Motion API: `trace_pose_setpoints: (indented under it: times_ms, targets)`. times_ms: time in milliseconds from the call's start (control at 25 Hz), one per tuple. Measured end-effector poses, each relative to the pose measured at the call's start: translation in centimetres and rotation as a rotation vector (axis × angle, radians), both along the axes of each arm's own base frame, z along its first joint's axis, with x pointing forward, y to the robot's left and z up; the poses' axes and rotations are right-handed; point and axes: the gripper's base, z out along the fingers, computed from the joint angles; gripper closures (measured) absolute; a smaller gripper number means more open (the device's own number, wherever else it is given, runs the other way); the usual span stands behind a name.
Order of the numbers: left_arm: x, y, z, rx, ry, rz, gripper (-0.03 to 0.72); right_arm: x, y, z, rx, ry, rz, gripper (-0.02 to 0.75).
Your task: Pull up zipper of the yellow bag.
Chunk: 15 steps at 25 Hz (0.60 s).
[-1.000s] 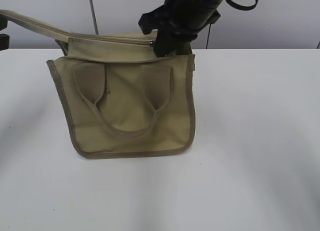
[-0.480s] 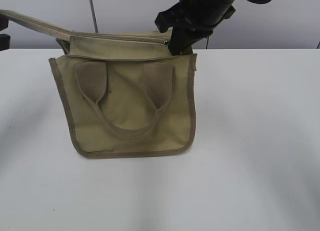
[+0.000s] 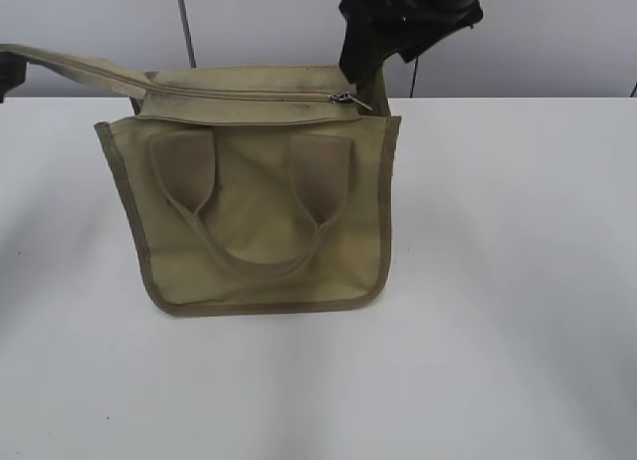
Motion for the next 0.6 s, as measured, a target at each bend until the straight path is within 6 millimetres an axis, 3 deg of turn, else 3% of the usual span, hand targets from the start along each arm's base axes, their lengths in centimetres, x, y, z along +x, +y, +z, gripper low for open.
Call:
trace_pose_setpoints:
  times_ms: [240,600]
  targets:
    - [-2.2,1.3,0.2,-0.072,0.166,0.21,0.061,-1.6,-1.1,3.5,0.018,-0.099,-0.001,0.178]
    - [-6.1,-1.5,-1.2,-0.077,0.539,0.147,0.109,-5.8,-4.1,9.4,-0.009,-0.23,-0.022,0.202]
